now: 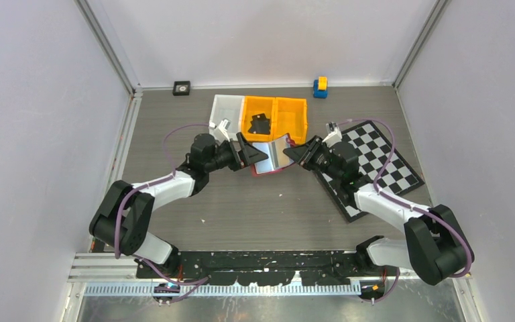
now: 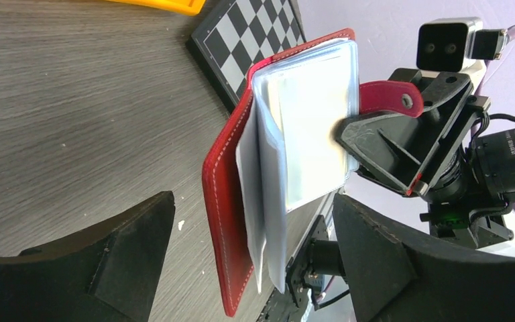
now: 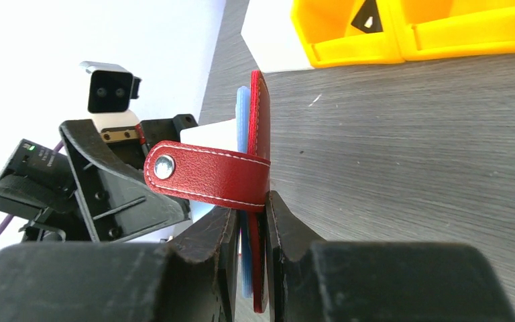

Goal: Take the credit cards out of the card holder
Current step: Remove the credit card from the card holder.

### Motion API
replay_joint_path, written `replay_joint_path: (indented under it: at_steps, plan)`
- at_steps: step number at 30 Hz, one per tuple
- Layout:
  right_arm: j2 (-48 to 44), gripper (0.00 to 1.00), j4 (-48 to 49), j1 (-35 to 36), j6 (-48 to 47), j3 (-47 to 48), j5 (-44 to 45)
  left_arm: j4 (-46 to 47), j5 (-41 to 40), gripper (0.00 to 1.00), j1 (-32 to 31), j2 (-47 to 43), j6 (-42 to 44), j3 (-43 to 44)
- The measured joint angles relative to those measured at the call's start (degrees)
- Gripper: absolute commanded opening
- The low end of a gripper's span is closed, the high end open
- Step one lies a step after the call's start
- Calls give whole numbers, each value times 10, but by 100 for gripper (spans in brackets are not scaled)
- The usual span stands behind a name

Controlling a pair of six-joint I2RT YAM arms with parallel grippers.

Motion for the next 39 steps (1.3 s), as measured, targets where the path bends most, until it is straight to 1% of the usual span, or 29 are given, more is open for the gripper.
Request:
replay_joint_path:
  at_steps: [2, 4, 5, 6, 7, 8, 9, 11, 13, 15, 17, 22, 26, 30, 35, 37, 39]
  plan:
    - [3, 1, 15, 0, 5, 0, -10, 1, 3, 85, 0, 1, 0, 0]
    - [11, 0, 31, 0, 9, 0, -20, 6, 9, 76, 0, 6, -5, 0]
    - [15, 1, 37, 0, 12, 0, -25, 9, 11, 69, 0, 9, -7, 0]
    - [18, 1, 41, 0, 14, 0, -29, 13, 15, 60, 0, 15, -11, 0]
    - [21, 1, 45, 0, 16, 0, -33, 17, 18, 49, 0, 21, -15, 0]
    - [23, 3, 47, 0, 17, 0, -36, 19, 20, 39, 0, 27, -19, 0]
    - [24, 6, 48, 0, 17, 0, -40, 22, 23, 26, 0, 31, -23, 0]
    - [25, 16, 53, 0, 17, 0, -45, 24, 25, 13, 0, 35, -26, 0]
    - [25, 24, 53, 0, 17, 0, -46, 30, 28, 7, 0, 35, -27, 0]
    - [25, 29, 49, 0, 17, 0, -45, 29, 29, 5, 1, 34, -24, 1]
    - [25, 31, 44, 0, 16, 0, -44, 20, 27, 4, 4, 30, -22, 1]
    - [20, 31, 40, 0, 13, 0, -36, -11, 15, 3, 13, 15, -8, 1]
    - [19, 29, 39, 0, 12, 0, -36, -18, 12, 3, 14, 10, -5, 1]
    - [23, 32, 40, 0, 12, 1, -43, -21, 12, 3, 14, 9, -4, 1]
    - [55, 33, 44, 0, 17, 12, -61, -21, 13, 3, 14, 9, -4, 1]
    - [64, 32, 44, 0, 18, 13, -67, -21, 14, 3, 14, 9, -4, 1]
    - [67, 28, 42, 0, 18, 13, -71, -21, 15, 3, 14, 9, -4, 1]
